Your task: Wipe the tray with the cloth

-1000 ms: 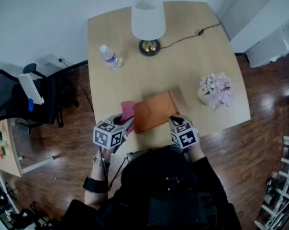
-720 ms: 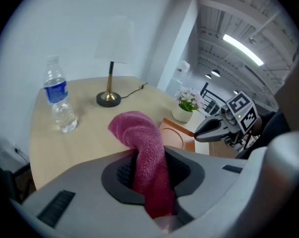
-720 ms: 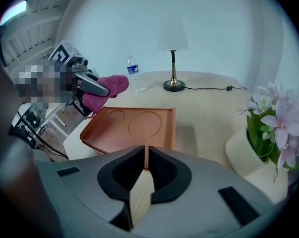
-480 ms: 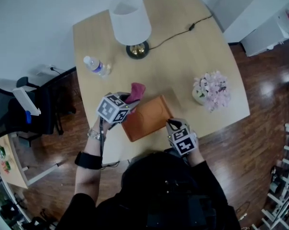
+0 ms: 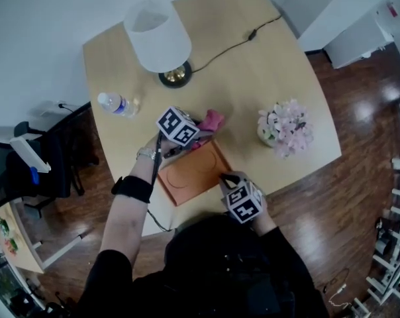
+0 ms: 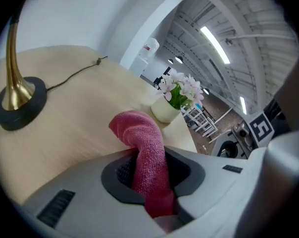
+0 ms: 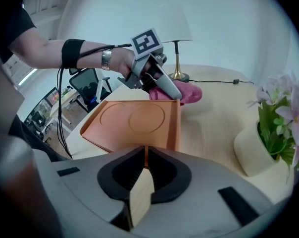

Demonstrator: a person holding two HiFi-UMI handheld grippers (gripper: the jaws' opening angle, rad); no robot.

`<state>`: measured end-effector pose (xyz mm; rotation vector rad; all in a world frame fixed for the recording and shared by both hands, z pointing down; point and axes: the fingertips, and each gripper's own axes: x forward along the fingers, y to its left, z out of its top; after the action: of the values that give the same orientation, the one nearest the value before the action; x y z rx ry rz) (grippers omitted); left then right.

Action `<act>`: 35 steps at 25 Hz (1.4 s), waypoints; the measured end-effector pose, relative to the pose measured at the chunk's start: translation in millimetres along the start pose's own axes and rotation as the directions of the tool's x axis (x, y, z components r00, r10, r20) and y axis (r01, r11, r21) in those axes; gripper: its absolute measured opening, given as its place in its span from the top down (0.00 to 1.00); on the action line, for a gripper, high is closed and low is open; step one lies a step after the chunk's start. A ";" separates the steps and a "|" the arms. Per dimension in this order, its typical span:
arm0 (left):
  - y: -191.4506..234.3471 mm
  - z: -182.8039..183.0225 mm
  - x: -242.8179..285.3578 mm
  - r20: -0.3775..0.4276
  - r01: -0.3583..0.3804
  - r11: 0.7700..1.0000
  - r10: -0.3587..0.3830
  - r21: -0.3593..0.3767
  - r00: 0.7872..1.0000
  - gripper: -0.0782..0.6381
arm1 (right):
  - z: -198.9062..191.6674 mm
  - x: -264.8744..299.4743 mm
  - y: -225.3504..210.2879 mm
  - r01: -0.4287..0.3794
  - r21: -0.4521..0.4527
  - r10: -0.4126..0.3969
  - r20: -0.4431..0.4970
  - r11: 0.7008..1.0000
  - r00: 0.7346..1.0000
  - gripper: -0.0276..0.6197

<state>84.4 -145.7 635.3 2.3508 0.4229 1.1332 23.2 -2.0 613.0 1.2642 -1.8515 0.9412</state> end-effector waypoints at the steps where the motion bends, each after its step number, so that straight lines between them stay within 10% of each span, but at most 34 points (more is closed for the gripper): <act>1: 0.0 2.2 6.0 0.010 0.027 0.999 -0.026 -0.028 1.000 0.75 | 0.4 -0.3 -0.1 -0.004 0.012 0.004 0.002 1.000 1.000 0.91; 13: 6.5 -18.0 8.1 0.146 0.131 0.964 -0.098 -0.231 0.984 0.76 | 3.3 -0.9 -3.0 -0.004 0.072 0.002 0.031 0.997 1.000 0.93; 35: 3.3 -187.2 -94.6 0.110 0.042 0.929 -0.001 -0.369 0.994 0.76 | -3.9 2.9 -13.1 0.059 0.074 -0.063 0.057 0.996 0.996 0.94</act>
<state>-121.2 -137.7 676.5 2.0560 0.1756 0.9721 35.3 -3.3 619.8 1.3977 -1.8277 0.9549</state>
